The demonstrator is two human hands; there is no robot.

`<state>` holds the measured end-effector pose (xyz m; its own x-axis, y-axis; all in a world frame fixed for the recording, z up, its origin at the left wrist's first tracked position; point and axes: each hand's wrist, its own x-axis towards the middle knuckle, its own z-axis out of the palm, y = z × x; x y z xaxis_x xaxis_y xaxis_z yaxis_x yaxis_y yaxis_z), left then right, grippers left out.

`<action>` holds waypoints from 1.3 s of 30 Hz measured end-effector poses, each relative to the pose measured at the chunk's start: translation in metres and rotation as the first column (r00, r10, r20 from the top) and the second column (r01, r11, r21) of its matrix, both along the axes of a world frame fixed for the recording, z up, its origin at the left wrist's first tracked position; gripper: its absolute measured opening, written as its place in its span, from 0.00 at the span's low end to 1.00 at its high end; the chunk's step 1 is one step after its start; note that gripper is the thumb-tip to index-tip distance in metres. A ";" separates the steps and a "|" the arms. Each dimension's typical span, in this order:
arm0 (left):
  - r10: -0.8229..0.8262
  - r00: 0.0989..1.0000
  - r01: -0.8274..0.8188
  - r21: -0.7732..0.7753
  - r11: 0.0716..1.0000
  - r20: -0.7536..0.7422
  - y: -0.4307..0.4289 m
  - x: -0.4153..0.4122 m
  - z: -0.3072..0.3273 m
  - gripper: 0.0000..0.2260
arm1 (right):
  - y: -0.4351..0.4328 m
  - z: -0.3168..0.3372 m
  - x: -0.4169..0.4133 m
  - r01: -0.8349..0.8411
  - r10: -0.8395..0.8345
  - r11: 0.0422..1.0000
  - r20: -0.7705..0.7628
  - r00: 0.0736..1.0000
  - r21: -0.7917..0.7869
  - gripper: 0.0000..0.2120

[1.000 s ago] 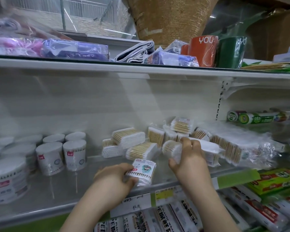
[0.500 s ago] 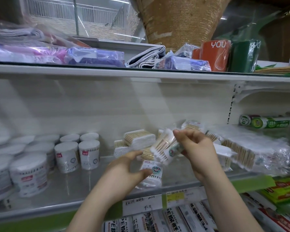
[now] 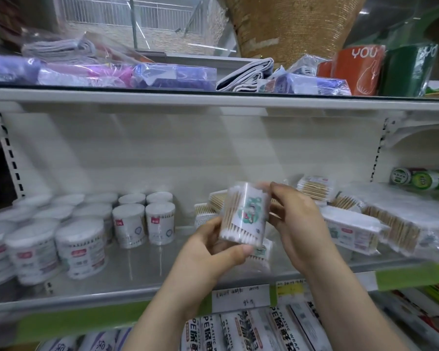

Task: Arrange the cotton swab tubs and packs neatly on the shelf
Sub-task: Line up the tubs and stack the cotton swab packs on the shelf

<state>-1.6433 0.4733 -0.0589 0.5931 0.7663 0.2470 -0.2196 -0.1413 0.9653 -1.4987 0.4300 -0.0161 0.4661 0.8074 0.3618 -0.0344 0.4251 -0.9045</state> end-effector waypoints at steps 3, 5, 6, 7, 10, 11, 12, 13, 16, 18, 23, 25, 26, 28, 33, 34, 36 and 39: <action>-0.121 0.968 0.155 -0.143 0.978 0.220 0.006 -0.010 0.000 0.32 | -0.006 0.003 0.000 -0.165 0.176 0.982 -0.129 0.976 0.090 0.08; -0.227 0.925 0.288 -0.171 0.942 0.306 0.006 -0.014 0.000 0.31 | -0.008 0.002 -0.002 -0.233 0.249 0.965 -0.138 0.959 0.121 0.09; -0.269 0.902 0.341 -0.174 0.924 0.338 0.005 -0.014 -0.001 0.30 | -0.008 0.001 -0.003 -0.263 0.281 0.955 -0.137 0.950 0.137 0.11; -0.301 0.879 0.386 -0.183 0.904 0.369 0.005 -0.016 -0.001 0.29 | -0.006 0.000 -0.005 -0.296 0.317 0.943 -0.133 0.939 0.152 0.14; -0.370 0.821 0.491 -0.207 0.846 0.436 0.004 -0.017 -0.002 0.28 | -0.005 -0.001 -0.007 -0.358 0.378 0.919 -0.104 0.920 0.165 0.23; -0.379 0.806 0.512 -0.215 0.832 0.455 0.004 -0.018 -0.002 0.27 | -0.005 -0.001 -0.007 -0.365 0.383 0.917 -0.105 0.918 0.162 0.24; -0.377 0.797 0.522 -0.225 0.823 0.472 0.004 -0.019 -0.002 0.27 | -0.004 -0.002 -0.008 -0.370 0.389 0.916 -0.107 0.915 0.157 0.25; -0.369 0.796 0.521 -0.233 0.821 0.480 0.004 -0.020 -0.002 0.27 | -0.003 -0.002 -0.009 -0.376 0.393 0.914 -0.108 0.913 0.152 0.25; -0.330 0.819 0.480 -0.243 0.843 0.470 0.005 -0.024 -0.001 0.28 | 0.002 -0.003 -0.013 -0.387 0.405 0.910 -0.128 0.905 0.147 0.26; -0.286 0.853 0.417 -0.242 0.876 0.437 0.004 -0.030 0.001 0.28 | 0.007 -0.005 -0.018 -0.398 0.419 0.904 -0.138 0.898 0.155 0.25; -0.161 0.923 0.259 -0.253 0.932 0.350 0.007 -0.052 -0.001 0.25 | 0.019 -0.010 -0.036 -0.475 0.498 0.864 -0.148 0.855 0.164 0.24; -0.117 0.931 0.217 -0.268 0.939 0.345 0.009 -0.062 -0.002 0.25 | 0.025 -0.011 -0.046 -0.499 0.518 0.853 -0.143 0.843 0.153 0.25; -0.087 0.936 0.187 -0.271 0.944 0.341 0.011 -0.069 -0.003 0.26 | 0.029 -0.011 -0.053 -0.513 0.531 0.846 -0.145 0.835 0.143 0.25; -0.042 0.944 0.138 -0.274 0.952 0.329 0.013 -0.078 -0.004 0.24 | 0.035 -0.012 -0.061 -0.526 0.539 0.842 -0.146 0.830 0.118 0.27; 0.074 0.954 0.000 -0.249 0.968 0.291 0.014 -0.108 -0.003 0.25 | 0.048 -0.009 -0.091 -0.621 0.621 0.783 -0.093 0.778 0.031 0.28; 0.098 0.956 -0.031 -0.237 0.971 0.277 0.015 -0.114 -0.003 0.26 | 0.050 -0.008 -0.098 -0.637 0.637 0.771 -0.084 0.767 0.028 0.28; 0.156 0.959 -0.111 -0.193 0.975 0.236 0.016 -0.131 0.000 0.25 | 0.054 -0.005 -0.114 -0.660 0.661 0.750 -0.071 0.747 0.040 0.25; 0.266 0.958 -0.261 -0.062 0.963 0.104 0.015 -0.162 0.009 0.19 | 0.060 0.002 -0.141 -0.673 0.676 0.737 -0.044 0.736 0.066 0.18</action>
<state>-1.8050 0.4885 -0.0499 0.3395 0.9041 0.2593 -0.2866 -0.1632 0.9441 -1.6401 0.4897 -0.0137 -0.1724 0.9031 0.3933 -0.3812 0.3070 -0.8721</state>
